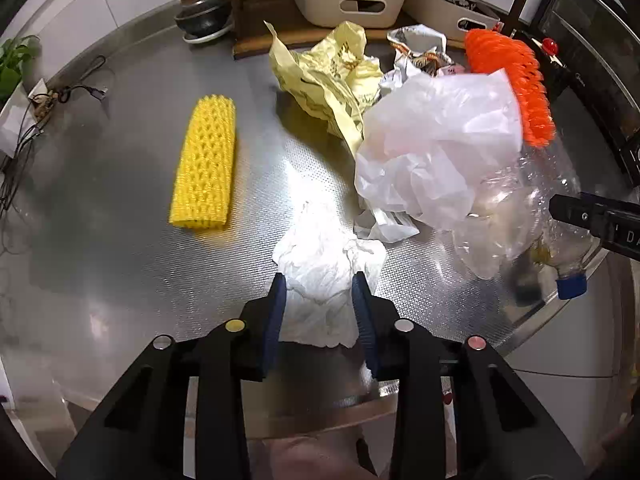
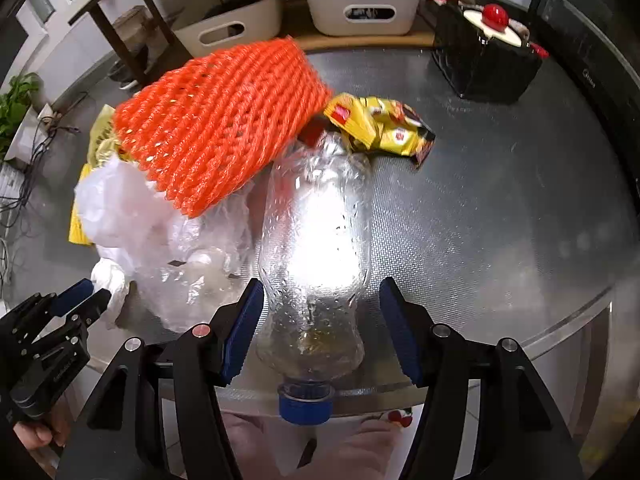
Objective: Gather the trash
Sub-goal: 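Grasp the white tissue with the left tool while the right tool grasps the clear bottle, then lower both tools over the bin and open them to drop tissue and bottle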
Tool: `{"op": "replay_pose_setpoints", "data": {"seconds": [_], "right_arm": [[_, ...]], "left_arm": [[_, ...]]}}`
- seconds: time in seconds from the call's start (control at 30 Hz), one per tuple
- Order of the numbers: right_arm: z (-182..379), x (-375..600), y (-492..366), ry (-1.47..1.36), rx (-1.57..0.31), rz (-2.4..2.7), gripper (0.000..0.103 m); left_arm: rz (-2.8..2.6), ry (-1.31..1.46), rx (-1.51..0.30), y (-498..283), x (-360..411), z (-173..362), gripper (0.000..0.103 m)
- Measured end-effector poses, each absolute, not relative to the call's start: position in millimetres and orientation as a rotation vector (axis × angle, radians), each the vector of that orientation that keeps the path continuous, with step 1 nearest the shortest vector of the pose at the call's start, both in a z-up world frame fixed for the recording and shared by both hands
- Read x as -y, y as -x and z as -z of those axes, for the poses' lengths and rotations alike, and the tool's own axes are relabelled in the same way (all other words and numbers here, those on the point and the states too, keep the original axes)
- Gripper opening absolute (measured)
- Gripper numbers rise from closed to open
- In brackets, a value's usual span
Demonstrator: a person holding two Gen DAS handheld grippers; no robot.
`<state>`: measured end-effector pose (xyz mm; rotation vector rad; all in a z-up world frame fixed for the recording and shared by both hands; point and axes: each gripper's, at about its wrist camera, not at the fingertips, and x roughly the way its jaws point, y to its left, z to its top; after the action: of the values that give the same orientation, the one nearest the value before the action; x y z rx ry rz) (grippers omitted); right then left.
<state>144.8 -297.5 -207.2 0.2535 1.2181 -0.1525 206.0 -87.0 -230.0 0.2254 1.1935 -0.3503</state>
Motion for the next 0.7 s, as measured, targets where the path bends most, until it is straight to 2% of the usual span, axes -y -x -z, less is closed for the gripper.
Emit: {"op": "replay_pose_setpoints", "data": {"seconds": [0.27,0.33,0.37,0.5,0.7], "right_arm": [[226,301,-150,-0.287,-1.253,0.138,0.060],[230,301,-149,-0.294,-1.257,0.131,0.056],[231,301,-148,-0.292,-1.254,0.130,0.055],[231,302,-137,-0.289,-1.245,0.124,0.054],[228,304,-114,-0.307,-1.223,0.130,0.052]], "left_arm": [[0.369,-0.245,-1.209,-212,95,245,0.026],[0.371,-0.252,-1.203,-212,98,246,0.025],[0.371,-0.254,-1.200,-211,97,246,0.024],[0.385,-0.250,-1.195,-199,99,242,0.006],[0.413,-0.215,-1.207,-176,94,240,0.004]]}}
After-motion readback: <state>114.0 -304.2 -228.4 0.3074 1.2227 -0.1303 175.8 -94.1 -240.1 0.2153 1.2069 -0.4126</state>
